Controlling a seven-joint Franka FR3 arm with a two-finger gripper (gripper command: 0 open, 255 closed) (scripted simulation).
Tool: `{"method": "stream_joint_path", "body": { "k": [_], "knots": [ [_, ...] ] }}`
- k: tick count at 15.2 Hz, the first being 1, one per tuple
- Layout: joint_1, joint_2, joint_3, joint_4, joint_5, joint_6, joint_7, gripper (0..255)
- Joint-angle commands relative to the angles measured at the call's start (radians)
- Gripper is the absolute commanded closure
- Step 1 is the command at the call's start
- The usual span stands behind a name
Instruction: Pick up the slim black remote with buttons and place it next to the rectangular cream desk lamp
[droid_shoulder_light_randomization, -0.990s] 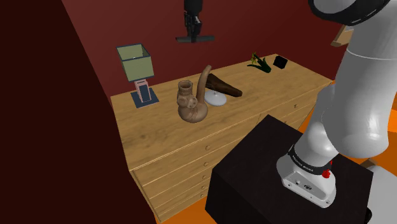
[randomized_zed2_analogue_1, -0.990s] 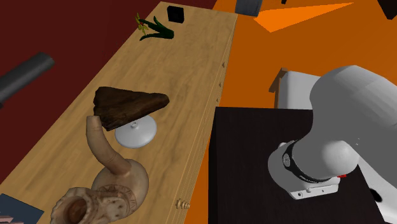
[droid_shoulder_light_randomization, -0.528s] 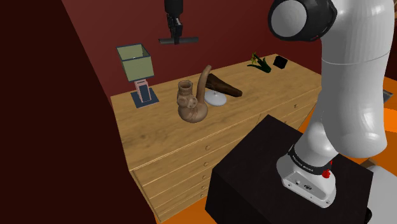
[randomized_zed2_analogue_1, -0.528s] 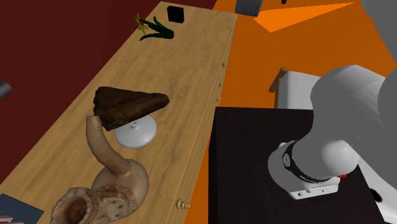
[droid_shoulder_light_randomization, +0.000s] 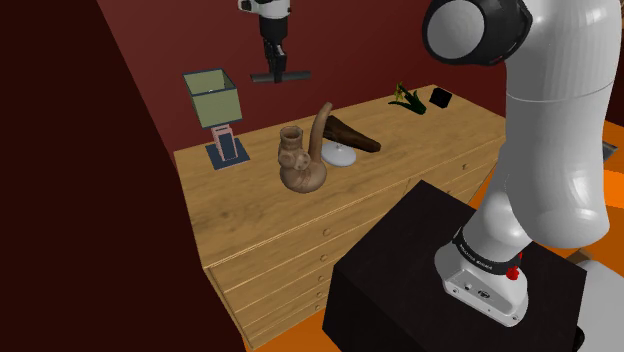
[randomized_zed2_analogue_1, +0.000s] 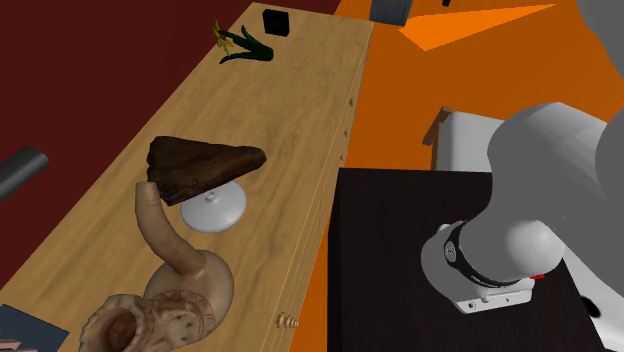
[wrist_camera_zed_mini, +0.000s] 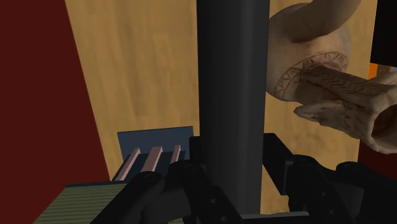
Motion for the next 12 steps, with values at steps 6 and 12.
{"method": "stream_joint_path", "body": {
  "k": [6, 12],
  "knots": [
    [0.011, 0.003, 0.004, -0.091, 0.004, 0.093, -0.004, 255],
    [0.014, 0.017, 0.010, -0.153, 0.013, 0.167, -0.010, 255]
  ]
}}
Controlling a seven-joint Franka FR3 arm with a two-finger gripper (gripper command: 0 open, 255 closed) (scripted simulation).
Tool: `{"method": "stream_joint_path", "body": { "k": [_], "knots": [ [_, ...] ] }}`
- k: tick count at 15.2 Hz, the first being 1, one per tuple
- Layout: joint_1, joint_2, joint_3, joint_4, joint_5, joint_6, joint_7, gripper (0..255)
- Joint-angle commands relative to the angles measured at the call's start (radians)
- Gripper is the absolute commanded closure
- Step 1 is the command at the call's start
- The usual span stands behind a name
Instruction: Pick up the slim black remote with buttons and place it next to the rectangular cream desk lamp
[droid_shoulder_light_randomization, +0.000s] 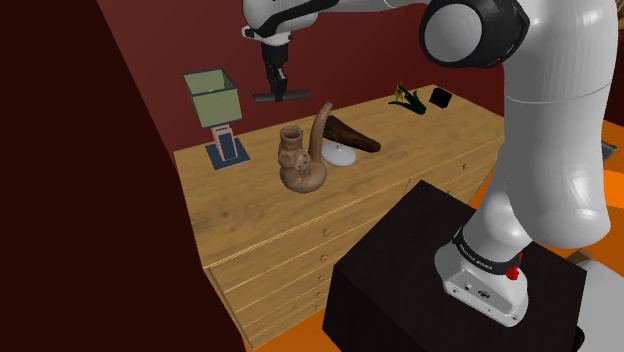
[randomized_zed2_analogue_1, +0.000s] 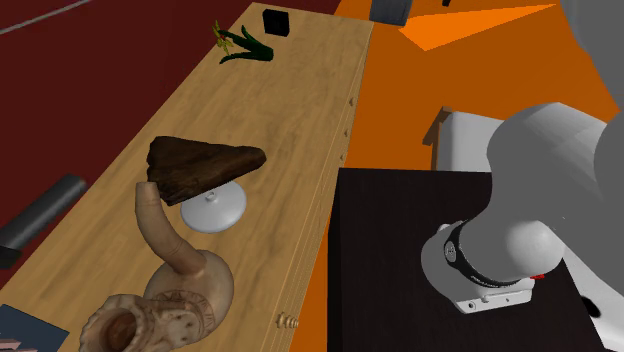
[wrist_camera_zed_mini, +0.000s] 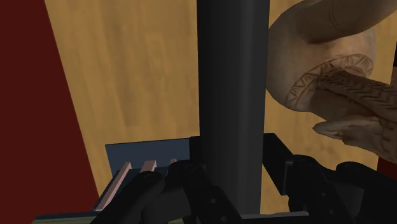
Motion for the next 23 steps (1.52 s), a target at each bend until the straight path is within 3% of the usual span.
{"method": "stream_joint_path", "body": {
  "k": [1, 23],
  "knots": [
    [0.000, 0.006, 0.002, -0.020, 0.004, 0.026, -0.003, 255],
    [-0.015, 0.120, 0.041, -0.152, 0.066, 0.262, -0.040, 255]
  ]
}}
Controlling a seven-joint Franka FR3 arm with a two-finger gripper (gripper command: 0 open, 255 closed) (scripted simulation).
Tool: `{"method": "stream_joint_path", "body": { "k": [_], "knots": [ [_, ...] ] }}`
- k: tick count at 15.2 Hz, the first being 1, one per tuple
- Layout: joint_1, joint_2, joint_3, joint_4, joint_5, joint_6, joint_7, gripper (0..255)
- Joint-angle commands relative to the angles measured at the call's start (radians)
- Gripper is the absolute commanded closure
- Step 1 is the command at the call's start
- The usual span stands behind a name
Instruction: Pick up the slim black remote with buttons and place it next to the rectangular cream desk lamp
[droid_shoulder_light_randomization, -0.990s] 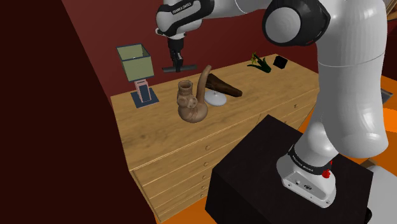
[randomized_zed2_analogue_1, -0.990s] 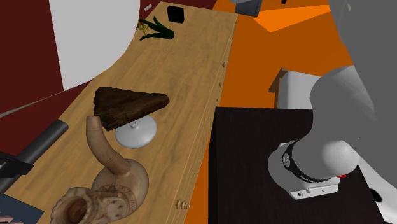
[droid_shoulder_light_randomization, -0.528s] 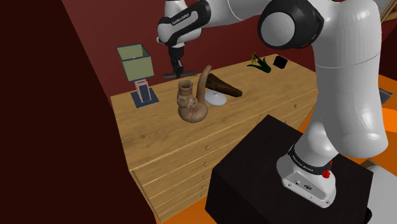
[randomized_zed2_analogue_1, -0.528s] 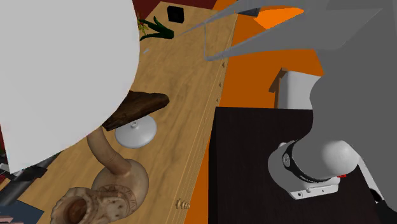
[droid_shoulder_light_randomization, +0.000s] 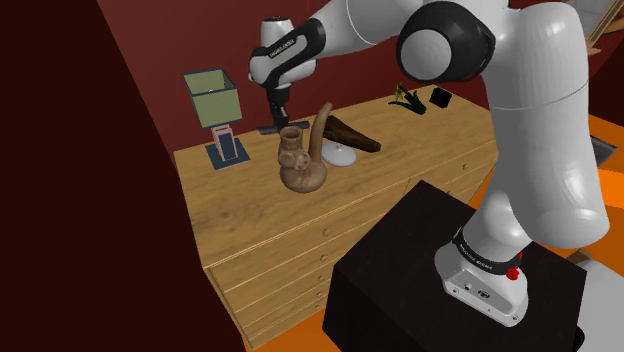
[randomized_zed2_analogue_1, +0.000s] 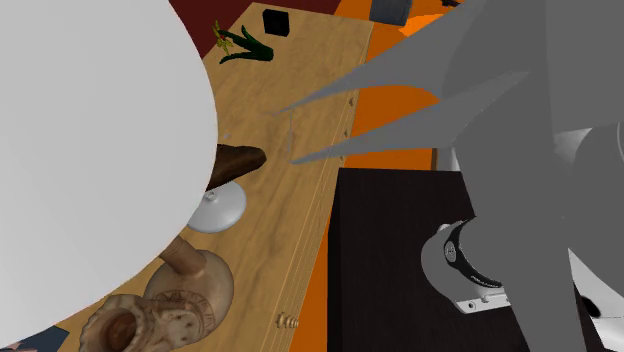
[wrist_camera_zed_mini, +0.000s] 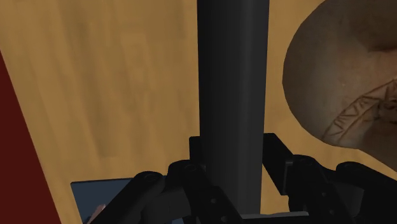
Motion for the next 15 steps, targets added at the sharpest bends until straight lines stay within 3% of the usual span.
{"method": "stream_joint_path", "body": {
  "k": [1, 15],
  "knots": [
    [-0.003, 0.015, 0.005, -0.005, 0.007, 0.020, -0.003, 255],
    [-0.030, 0.127, 0.046, -0.022, 0.058, 0.146, -0.032, 255]
  ]
}}
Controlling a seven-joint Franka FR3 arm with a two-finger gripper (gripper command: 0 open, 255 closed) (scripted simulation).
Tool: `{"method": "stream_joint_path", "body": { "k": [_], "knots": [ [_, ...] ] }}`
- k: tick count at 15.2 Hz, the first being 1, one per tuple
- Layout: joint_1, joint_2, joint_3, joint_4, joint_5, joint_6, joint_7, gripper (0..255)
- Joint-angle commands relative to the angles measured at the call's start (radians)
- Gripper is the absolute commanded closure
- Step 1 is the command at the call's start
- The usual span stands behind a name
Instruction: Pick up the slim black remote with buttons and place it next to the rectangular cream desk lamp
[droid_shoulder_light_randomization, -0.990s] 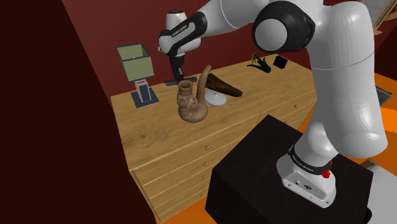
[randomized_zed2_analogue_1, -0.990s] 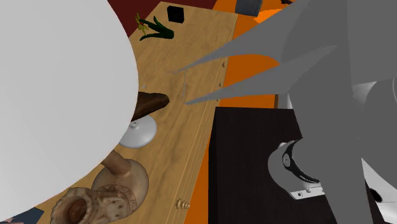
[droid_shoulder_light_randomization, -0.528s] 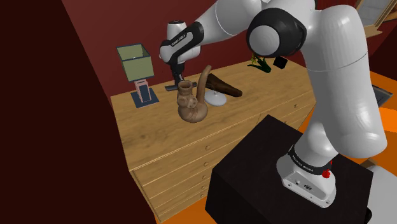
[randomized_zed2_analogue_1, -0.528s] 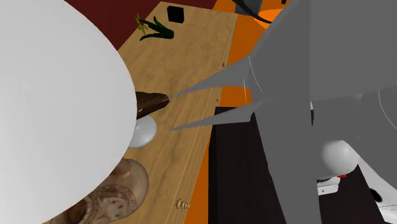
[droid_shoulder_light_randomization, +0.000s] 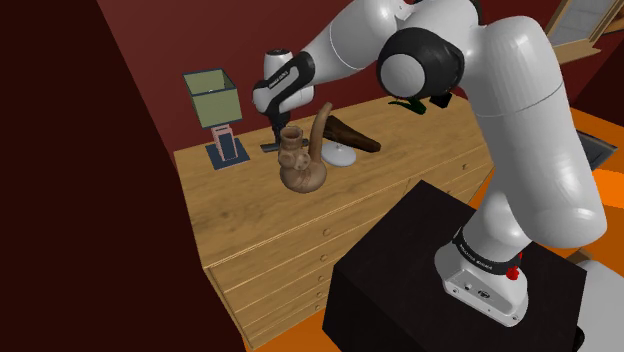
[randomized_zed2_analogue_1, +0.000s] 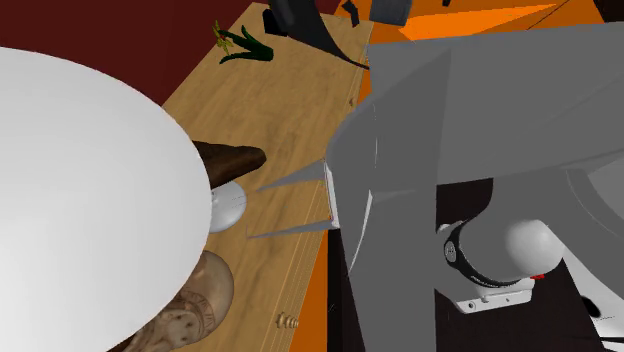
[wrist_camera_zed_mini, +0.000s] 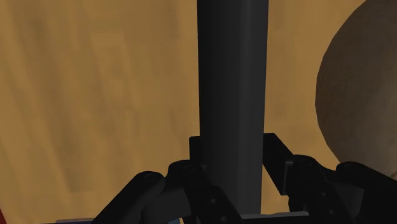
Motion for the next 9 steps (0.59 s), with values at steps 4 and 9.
{"method": "stream_joint_path", "body": {
  "k": [4, 9],
  "knots": [
    [-0.009, 0.043, 0.016, 0.003, 0.017, 0.041, -0.008, 255],
    [-0.022, 0.091, 0.033, 0.013, 0.034, 0.079, -0.016, 255]
  ]
}}
